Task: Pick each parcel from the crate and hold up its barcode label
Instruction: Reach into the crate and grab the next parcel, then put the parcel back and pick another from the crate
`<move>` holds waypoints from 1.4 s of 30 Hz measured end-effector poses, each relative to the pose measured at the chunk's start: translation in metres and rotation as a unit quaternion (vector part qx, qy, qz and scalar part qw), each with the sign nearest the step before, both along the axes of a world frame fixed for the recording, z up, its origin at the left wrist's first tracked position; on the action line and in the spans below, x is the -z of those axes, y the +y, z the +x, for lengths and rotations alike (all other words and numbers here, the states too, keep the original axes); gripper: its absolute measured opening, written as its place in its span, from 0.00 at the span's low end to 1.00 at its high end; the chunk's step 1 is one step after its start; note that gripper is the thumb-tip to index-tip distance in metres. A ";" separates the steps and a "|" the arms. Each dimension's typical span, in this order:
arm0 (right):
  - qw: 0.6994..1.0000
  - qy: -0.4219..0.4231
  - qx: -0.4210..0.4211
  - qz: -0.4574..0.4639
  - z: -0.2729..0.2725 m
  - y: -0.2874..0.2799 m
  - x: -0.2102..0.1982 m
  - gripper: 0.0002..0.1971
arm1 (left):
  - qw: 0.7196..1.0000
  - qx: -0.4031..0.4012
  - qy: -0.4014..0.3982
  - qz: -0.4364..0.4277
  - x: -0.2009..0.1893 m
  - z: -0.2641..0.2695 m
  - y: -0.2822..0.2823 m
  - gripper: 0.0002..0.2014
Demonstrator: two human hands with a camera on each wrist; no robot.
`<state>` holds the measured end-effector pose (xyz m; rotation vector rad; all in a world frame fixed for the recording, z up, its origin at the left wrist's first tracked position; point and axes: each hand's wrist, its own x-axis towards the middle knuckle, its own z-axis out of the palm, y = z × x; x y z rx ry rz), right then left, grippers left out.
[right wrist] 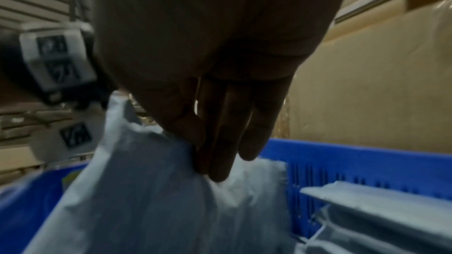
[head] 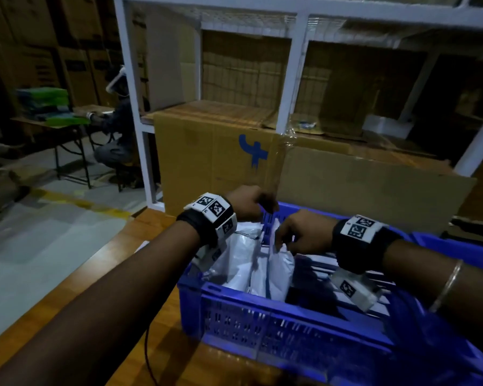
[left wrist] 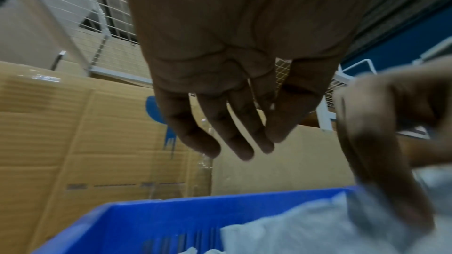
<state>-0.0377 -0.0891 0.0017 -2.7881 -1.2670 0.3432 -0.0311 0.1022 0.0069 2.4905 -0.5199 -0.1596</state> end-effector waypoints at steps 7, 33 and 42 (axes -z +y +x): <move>0.997 -0.008 0.046 0.056 -0.007 -0.034 -0.040 0.22 | 0.990 0.093 0.007 0.110 0.007 0.009 -0.021 0.32; 0.958 -0.025 0.159 0.239 -0.001 -0.137 -0.031 0.12 | 0.986 0.054 -0.103 0.118 -0.011 0.009 -0.064 0.18; 0.953 0.013 0.140 0.268 0.024 -0.179 -0.016 0.12 | 0.996 -0.011 -0.077 0.041 -0.007 0.010 -0.058 0.09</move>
